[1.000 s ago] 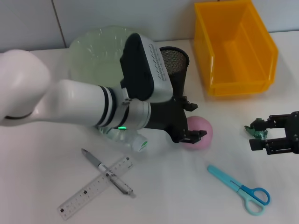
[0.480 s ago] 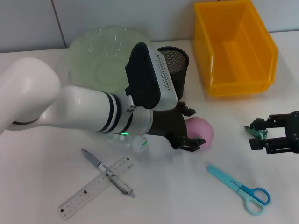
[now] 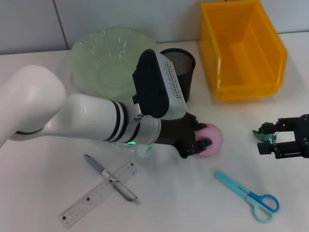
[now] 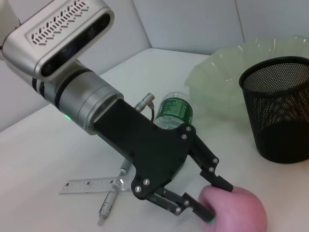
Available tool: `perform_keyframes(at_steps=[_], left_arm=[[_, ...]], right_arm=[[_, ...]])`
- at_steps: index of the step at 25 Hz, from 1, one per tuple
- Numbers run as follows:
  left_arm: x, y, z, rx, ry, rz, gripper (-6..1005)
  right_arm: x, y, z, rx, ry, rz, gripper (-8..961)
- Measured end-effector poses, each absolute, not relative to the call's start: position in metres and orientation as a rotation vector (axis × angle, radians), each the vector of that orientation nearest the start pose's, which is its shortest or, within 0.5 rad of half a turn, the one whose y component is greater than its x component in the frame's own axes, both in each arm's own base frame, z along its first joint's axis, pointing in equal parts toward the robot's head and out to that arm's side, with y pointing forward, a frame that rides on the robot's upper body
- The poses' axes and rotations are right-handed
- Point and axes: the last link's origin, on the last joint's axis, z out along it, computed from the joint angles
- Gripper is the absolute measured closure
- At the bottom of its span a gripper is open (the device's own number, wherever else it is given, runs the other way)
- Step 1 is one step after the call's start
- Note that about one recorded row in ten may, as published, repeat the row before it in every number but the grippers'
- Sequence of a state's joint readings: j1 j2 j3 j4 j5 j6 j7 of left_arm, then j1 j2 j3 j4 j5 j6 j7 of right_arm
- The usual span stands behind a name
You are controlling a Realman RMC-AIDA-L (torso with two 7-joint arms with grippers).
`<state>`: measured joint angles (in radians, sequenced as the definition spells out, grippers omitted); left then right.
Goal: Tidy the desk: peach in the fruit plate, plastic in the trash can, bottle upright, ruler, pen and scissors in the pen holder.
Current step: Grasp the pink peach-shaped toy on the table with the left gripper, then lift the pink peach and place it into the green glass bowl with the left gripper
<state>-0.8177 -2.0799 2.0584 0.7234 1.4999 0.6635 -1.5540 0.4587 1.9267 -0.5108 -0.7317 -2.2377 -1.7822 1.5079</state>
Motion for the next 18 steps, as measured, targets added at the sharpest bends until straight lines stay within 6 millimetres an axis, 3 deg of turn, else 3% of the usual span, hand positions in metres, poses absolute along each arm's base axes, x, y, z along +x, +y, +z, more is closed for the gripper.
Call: perform_keyframes(at_steps=[8, 14, 18], left_arm=[[-0.121, 0.357, -0.151, -2.908, -0.010, -0.203, 760], [-0.121, 0.357, -0.151, -2.908, -0.010, -0.203, 870], [-0.124, 0.357, -0.133, -2.886, -0.113, -0.335, 902]], right_arm=[[0.320, 0.296, 0.079, -2.743, 0.848, 0.475, 270], [0.320, 0.296, 0.079, -2.743, 0.848, 0.475, 271], [0.320, 0.296, 0.078, -2.743, 0.848, 0.477, 273]])
